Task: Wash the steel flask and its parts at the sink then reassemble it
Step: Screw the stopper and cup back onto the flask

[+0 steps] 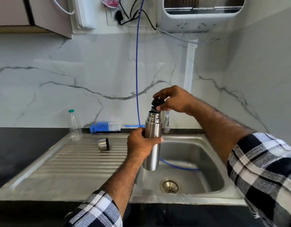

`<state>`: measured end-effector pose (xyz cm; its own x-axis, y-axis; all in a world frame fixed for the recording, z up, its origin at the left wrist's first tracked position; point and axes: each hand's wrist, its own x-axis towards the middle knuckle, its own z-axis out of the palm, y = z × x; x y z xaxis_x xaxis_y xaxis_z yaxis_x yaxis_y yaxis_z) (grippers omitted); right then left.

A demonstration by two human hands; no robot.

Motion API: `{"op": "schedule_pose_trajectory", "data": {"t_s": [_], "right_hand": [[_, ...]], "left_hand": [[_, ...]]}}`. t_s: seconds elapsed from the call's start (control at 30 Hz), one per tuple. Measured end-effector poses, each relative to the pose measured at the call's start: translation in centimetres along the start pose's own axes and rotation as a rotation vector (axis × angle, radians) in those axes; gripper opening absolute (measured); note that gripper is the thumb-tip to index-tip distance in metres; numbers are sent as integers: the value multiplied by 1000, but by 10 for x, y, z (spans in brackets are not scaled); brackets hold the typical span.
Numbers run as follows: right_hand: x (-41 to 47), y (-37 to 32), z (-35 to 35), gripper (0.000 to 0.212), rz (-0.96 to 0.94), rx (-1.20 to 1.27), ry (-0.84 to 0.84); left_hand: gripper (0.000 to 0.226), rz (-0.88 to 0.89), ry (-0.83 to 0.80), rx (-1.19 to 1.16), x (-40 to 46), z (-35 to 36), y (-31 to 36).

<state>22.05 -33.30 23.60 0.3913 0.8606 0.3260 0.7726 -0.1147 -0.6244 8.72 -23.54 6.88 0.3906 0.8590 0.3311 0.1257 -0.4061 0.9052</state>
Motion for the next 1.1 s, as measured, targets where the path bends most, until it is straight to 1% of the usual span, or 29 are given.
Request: {"op": "schedule_pose_trajectory", "data": {"t_s": [0.2,0.37,0.63,0.87,0.97,1.03,1.1], "right_hand": [[-1,1,-1,51,-26,-138,-38],[3,-1,0,51,-27,-257,-114],[9,-6,9,52,-57,-354,-211],[15,-9,9,49,-48,-358,-217],[14,-13,10,48,-37,-399,-204],[14,-15,13,56,-2,-442,-173],[14,-15,19,72,54,-518,-125]], "left_hand": [[50,-8,-24,4,-6,7,-3],[51,-7,-36,8,-7,6,-5],[53,-14,-30,-28,-1,3,-1],[49,-11,-35,-40,3,3,2],[51,-13,-34,-45,4,3,3],[53,-15,-25,-49,4,4,2],[55,-19,-14,-59,4,4,2]]}}
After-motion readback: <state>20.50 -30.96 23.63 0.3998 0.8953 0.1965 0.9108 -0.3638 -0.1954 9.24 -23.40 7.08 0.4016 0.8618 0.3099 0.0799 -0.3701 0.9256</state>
